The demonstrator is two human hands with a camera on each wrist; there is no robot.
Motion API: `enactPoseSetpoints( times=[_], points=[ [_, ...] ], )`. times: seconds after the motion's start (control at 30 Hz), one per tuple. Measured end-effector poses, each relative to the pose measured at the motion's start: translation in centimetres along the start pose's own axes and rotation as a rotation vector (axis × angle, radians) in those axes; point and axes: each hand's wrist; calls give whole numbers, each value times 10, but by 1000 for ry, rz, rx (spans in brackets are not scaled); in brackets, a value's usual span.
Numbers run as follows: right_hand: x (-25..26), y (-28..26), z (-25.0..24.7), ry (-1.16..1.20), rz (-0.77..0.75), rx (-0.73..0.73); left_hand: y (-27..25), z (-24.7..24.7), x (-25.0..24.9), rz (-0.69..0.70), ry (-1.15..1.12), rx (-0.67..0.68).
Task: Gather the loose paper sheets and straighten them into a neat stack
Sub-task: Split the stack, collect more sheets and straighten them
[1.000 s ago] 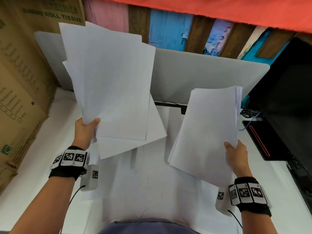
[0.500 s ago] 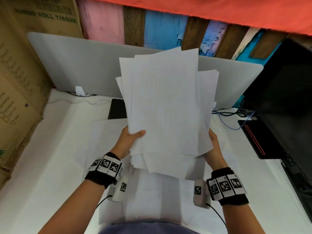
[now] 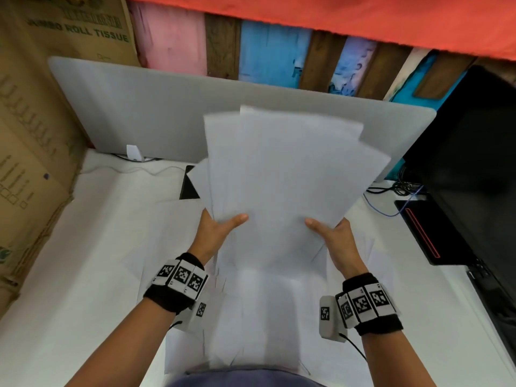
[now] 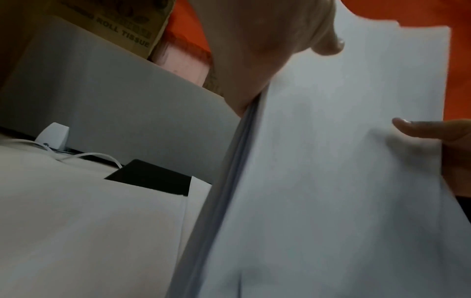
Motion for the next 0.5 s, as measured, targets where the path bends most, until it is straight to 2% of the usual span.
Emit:
enactPoseSetpoints(
  times=[0.17, 0.27, 0.4, 0.5],
  points=[
    [22, 1, 2, 63, -70, 34, 0, 0, -37, 107, -32, 87],
    [50, 5, 7, 133, -161, -31, 6, 9, -63, 197, -19, 77],
    [87, 7, 20, 173, -279, -150, 13, 24, -87, 320, -1, -135],
    [99, 7, 29, 160, -336, -278, 17, 36, -93, 349, -1, -293]
  ],
)
Point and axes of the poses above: each hand's wrist, its own y-axis towards the middle knuckle, its own z-axis out of the palm, x = y × z, and after that the axes turned 12 degrees about x, right-handed
